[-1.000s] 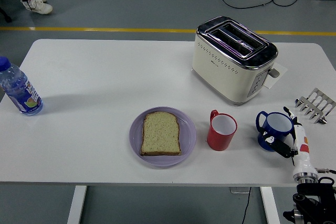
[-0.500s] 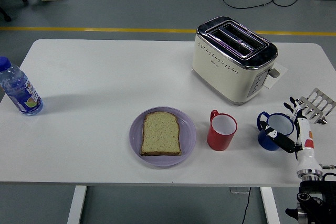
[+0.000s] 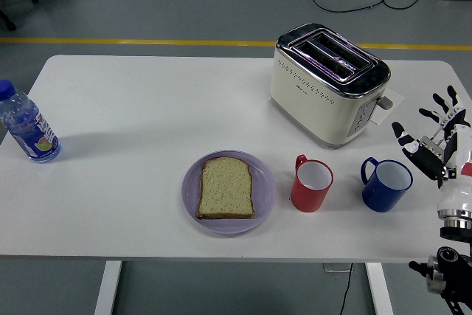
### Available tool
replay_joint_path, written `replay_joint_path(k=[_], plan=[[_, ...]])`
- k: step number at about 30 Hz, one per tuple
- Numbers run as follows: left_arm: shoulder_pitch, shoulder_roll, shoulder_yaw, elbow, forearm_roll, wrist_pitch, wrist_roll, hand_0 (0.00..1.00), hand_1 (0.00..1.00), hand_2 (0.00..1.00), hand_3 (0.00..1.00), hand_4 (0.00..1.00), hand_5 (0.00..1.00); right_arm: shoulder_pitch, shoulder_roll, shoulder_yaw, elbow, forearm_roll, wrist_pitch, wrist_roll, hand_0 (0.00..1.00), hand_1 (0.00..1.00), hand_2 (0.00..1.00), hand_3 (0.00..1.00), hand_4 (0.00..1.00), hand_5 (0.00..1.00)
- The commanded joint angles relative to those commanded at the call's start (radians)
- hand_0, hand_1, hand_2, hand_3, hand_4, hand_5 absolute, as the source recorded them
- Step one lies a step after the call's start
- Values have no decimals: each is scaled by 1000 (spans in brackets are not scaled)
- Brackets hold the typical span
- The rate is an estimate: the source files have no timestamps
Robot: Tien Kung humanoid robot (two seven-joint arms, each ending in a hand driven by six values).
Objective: Pick up the cup,pour liquid into bread,place the cup on the desk
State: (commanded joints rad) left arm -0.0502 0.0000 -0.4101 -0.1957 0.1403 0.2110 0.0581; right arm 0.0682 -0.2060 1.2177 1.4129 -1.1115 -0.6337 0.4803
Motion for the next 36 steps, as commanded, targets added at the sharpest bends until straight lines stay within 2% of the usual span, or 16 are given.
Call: replay_joint_path(k=[1,2,6,7,8,12,13,16,20,31,36], plan=[[0,0,-1,0,1,0,0,644,659,676,519,244,854,-2,-1,18,22,42,20,-7,770,675,767,746,664,173],[0,0,-2,0,1,0,0,644,659,676,519,244,854,-3,-3,30,35,68,36,-16,770,675,767,746,664,173],[-1,0,-3,0,2,0,0,644,659,676,519,244,854,-9,-18,99,102,232,194,-116,770,675,767,746,664,173],[-1,0,-2,0,2,0,0,644,660,676,520,245,853,-10,-20,117,113,271,230,-140,749,683,721,644,598,199],[-1,0,-2,0,3,0,0,644,660,676,520,245,853,-11,-21,134,122,316,275,-175,749,683,721,644,598,199],[-1,0,-2,0,3,0,0,644,660,676,520,245,853,-12,-19,210,128,485,436,-293,749,683,721,644,598,199],[-1,0,-2,0,3,0,0,644,659,675,520,245,852,-13,-18,220,127,530,473,-314,742,683,714,639,581,225],[-1,0,-4,0,5,0,0,644,659,675,520,245,852,-18,-13,264,119,634,538,-383,742,683,714,639,581,225],[1,0,-4,0,3,0,-1,644,659,675,520,242,849,-19,-9,300,101,627,570,-434,739,680,708,632,578,252],[10,0,11,3,-2,-1,0,645,658,675,520,243,845,-15,7,349,9,480,600,-476,735,676,703,627,573,282],[14,0,18,3,-5,-1,0,645,658,675,520,243,845,-16,17,362,-37,456,610,-490,735,676,703,627,573,282]])
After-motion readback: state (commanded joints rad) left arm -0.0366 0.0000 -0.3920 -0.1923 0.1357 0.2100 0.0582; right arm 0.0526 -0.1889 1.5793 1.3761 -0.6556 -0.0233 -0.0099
